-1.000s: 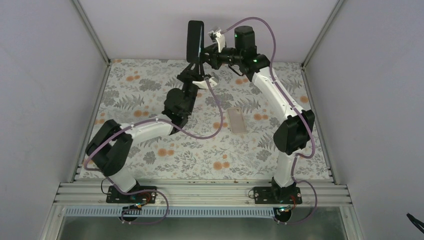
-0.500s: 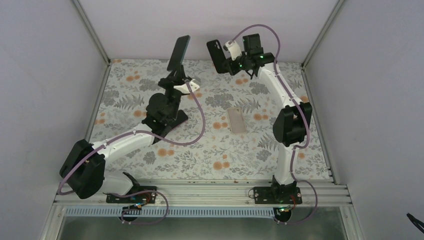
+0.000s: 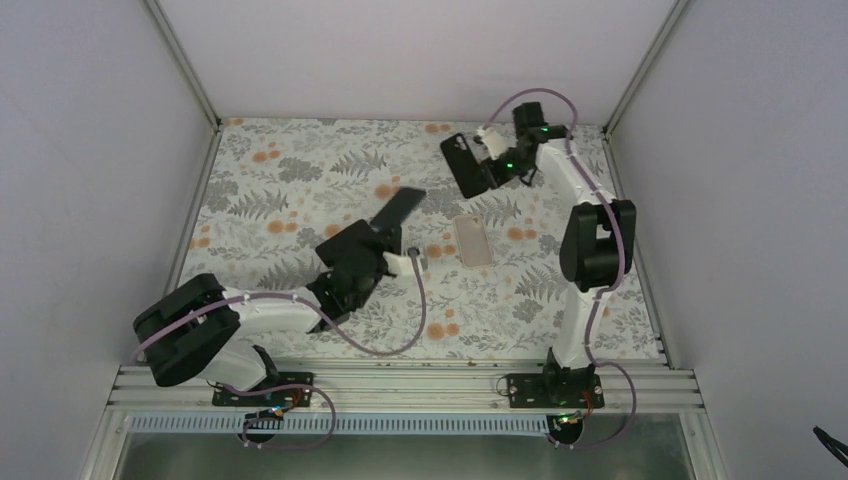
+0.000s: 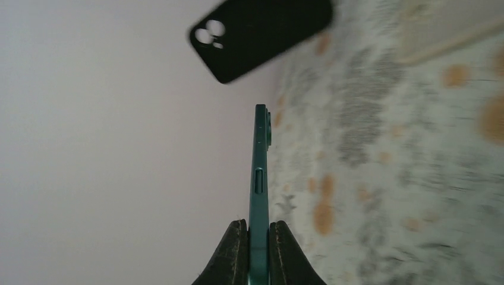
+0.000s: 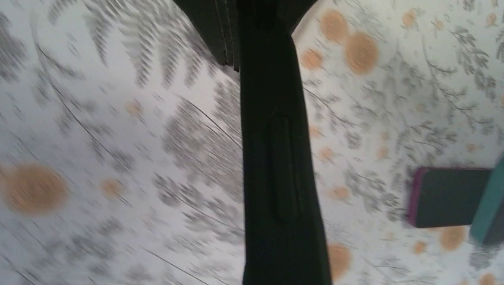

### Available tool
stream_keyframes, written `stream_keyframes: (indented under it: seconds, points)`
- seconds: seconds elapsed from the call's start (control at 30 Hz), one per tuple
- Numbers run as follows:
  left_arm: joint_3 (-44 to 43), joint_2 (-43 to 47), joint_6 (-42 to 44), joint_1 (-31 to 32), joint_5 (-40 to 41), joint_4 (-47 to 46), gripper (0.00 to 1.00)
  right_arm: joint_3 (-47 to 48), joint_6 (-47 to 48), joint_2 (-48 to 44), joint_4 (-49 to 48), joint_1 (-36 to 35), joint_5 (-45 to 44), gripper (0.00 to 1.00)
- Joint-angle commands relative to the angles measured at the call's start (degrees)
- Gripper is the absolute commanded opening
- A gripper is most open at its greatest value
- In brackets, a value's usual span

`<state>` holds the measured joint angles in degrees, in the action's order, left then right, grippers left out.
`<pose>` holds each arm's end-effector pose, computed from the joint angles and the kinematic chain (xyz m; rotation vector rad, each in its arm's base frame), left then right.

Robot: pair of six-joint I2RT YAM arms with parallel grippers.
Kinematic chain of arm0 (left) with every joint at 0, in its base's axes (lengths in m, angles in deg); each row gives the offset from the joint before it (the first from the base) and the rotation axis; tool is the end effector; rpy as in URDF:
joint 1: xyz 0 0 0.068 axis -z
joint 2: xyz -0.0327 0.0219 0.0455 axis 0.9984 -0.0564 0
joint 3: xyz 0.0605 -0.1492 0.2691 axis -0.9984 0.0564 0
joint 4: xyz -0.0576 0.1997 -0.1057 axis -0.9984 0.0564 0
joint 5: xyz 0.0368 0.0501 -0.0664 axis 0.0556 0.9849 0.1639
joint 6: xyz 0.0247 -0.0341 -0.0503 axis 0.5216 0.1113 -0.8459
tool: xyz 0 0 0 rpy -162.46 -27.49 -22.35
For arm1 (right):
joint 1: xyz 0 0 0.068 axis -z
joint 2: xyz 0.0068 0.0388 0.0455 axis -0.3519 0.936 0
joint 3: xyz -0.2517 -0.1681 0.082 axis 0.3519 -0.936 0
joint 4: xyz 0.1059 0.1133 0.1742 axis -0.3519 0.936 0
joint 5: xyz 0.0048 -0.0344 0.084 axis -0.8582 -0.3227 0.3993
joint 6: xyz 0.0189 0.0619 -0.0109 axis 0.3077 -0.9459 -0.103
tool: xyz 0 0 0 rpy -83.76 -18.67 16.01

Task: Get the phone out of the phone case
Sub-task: Place the phone case at the center of the board, then reset both arms

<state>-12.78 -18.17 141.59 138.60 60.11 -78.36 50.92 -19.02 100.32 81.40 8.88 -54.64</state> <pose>0.1860 -0.1961 0.2752 1.2166 1.2176 0.5867 0.4138 0.1114 0.2892 -0.9254 2.4193 0.6031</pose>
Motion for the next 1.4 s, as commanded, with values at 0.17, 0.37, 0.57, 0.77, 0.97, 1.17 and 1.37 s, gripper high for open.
stream_keyframes:
  seconds: [0.17,0.37,0.57,0.77,0.97,1.17,1.37]
  points:
    - [5.20,-11.42,6.67,15.21,3.18,-14.31,0.02,-1.48,9.00,-0.77,11.92,15.32,4.21,0.03]
    - [6.36,-18.69,8.35,21.14,1.63,-18.45,0.02,-11.11,16.03,-1.92,17.95,23.83,4.23,0.04]
    - [2.94,-18.83,3.43,22.50,-3.74,-5.48,0.69,-26.06,18.02,-4.64,13.45,26.69,-0.27,0.04]
    - [-6.50,-18.21,-3.80,23.96,-13.85,22.76,1.00,-29.54,16.27,-6.88,10.75,27.48,-4.52,0.55]
    - [-27.46,-23.70,-11.06,23.75,-30.37,59.97,1.00,-29.35,15.34,-13.32,10.44,27.40,-15.98,1.00]
    - [-43.26,-23.49,-15.31,21.17,-43.03,75.92,1.00,-24.53,14.75,-20.91,9.53,27.38,-21.35,1.00]
    - [-63.93,-20.07,-20.30,2.40,-55.79,86.80,1.00,-24.47,15.18,-29.15,5.58,27.38,-6.66,1.00]
